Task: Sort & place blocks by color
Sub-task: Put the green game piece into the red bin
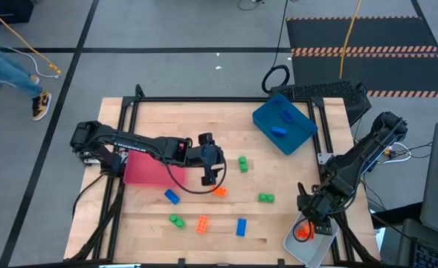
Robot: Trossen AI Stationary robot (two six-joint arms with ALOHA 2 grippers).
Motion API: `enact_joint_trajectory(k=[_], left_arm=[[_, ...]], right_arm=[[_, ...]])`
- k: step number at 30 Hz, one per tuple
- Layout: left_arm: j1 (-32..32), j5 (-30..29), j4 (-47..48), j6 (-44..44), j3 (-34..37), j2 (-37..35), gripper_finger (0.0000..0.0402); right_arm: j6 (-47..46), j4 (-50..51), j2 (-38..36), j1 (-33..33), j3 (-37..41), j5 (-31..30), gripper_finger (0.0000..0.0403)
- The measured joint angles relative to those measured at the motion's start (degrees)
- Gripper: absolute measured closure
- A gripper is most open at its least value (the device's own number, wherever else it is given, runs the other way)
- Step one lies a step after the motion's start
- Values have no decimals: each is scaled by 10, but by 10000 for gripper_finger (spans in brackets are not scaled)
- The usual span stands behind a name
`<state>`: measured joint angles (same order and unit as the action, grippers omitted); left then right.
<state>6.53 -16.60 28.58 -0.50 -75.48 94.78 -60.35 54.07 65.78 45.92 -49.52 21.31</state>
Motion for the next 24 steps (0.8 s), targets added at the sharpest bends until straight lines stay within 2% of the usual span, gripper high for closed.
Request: enact_joint_trajectory(k=[9,18,24], left_arm=[[6,0,2,14,0,0,94],[5,6,-32,19,-1,14,94],[5,7,-31,19,-1,14,94]], right_arm=[[31,0,0,-6,0,12,176],[77,-5,-27,-62,0,14,192],[138,-87,-54,-102,0,-7,193]])
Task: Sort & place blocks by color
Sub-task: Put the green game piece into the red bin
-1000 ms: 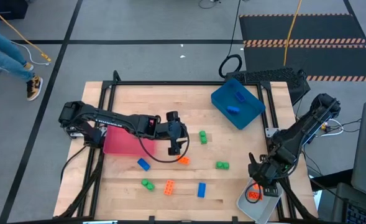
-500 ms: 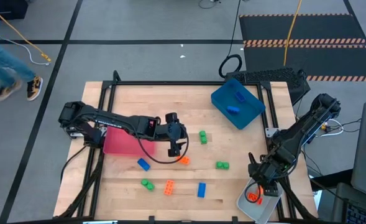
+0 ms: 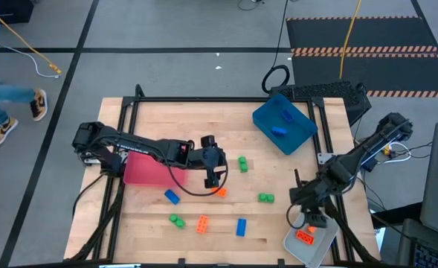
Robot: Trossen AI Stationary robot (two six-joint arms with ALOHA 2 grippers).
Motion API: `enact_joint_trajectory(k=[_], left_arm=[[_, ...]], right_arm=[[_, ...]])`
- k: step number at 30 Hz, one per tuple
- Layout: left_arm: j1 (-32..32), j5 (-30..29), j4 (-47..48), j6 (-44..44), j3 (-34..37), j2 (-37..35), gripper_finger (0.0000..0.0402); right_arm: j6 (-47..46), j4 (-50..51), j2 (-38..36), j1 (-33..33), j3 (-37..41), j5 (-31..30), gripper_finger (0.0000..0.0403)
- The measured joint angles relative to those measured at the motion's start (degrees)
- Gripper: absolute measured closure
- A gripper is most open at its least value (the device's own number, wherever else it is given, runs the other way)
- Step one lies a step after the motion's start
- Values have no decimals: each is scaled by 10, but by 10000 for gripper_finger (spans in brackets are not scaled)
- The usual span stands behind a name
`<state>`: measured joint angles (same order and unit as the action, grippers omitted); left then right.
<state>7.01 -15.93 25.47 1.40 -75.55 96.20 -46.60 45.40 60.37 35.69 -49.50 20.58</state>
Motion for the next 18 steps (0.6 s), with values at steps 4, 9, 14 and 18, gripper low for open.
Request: enact_joint_trajectory(k=[4,9,14,18], left_arm=[[4,0,0,0,0,0,94],[16,10,5,14,0,0,94],[40,15,64,35,0,0,94],[50,14,82,116,0,7,94]], right_arm=[[74,-86,-8,-18,0,-70,193],[167,-115,-7,-28,0,-189,193],[218,-82,-5,-46,0,-276,193],[262,-82,-5,-57,9,-389,193]])
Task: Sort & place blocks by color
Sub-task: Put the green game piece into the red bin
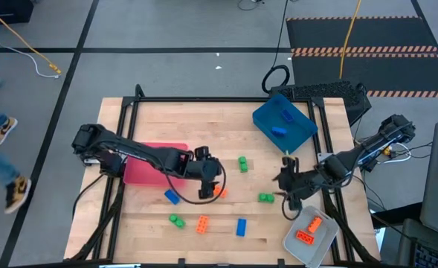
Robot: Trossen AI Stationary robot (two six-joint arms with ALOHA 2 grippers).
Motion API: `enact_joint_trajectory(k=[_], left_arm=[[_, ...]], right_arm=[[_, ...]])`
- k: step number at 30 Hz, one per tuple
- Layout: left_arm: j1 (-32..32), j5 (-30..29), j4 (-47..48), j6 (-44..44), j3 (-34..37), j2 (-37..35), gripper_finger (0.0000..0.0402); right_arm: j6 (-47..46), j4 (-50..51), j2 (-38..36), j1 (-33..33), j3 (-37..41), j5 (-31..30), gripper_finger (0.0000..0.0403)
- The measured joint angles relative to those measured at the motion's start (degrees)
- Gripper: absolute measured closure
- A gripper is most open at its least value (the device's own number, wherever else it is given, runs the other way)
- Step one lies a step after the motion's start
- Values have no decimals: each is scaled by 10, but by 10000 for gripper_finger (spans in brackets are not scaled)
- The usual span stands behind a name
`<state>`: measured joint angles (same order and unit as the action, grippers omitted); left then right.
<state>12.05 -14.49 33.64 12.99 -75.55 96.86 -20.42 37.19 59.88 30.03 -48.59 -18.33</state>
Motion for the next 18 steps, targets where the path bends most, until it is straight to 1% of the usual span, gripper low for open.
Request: enact_joint_trajectory(k=[2,3,4,6,8,12,15,18], left_arm=[[9,0,12,25,0,2,94],[15,2,13,31,0,7,94],[23,14,14,37,0,10,94],[38,39,47,56,0,14,94],[51,52,80,101,1,13,94],[62,73,178,195,0,12,94],[71,90,214,216,0,10,94],[85,107,207,222,0,10,94]], right_arm=[[14,-38,0,-4,22,-64,193],[30,-65,0,-8,37,-84,193],[48,-90,0,-15,52,-89,193],[71,-132,0,-29,80,-74,193],[76,-150,0,-41,100,-54,193],[77,-151,0,-50,122,-56,193],[81,-151,0,-53,129,-56,193],[97,-151,0,-53,130,-56,193]])
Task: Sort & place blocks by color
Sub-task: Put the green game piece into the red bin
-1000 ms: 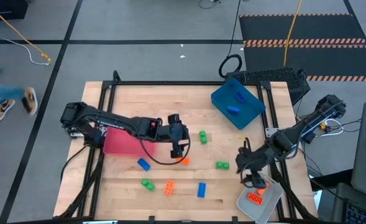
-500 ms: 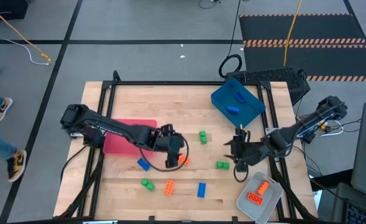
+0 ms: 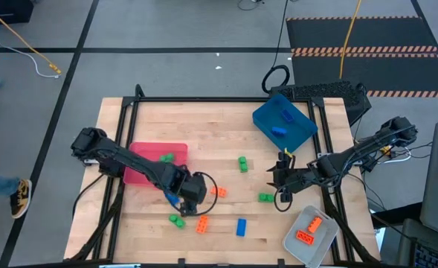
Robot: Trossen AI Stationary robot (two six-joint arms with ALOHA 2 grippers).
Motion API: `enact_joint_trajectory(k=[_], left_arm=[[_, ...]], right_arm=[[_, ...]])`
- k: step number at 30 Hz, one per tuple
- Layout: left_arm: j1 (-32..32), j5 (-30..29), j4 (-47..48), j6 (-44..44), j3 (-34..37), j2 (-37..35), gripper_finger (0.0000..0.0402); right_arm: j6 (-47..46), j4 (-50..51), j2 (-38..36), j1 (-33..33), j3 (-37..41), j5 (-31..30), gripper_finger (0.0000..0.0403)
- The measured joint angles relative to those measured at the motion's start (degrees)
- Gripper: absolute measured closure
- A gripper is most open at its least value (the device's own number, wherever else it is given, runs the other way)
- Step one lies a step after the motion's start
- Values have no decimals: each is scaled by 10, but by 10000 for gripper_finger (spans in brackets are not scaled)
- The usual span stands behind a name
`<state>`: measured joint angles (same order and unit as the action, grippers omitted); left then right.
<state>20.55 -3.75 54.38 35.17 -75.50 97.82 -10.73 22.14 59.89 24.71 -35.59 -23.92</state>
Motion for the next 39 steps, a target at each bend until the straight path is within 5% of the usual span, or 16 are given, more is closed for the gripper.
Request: enact_joint_trajectory(k=[12,17,22,30,39], left_arm=[[145,70,-45,4,0,0,94],[207,24,-85,1,0,1,96],[220,-8,-40,11,0,22,124],[219,70,-46,-13,0,79,176],[215,28,-33,-41,0,80,141]], right_arm=[[69,-1,-2,-21,0,0,193],[72,-3,-2,-43,0,0,193],[72,-14,-2,-56,0,1,193],[71,-14,-2,-56,0,2,193],[70,-13,-2,-56,0,2,193]])
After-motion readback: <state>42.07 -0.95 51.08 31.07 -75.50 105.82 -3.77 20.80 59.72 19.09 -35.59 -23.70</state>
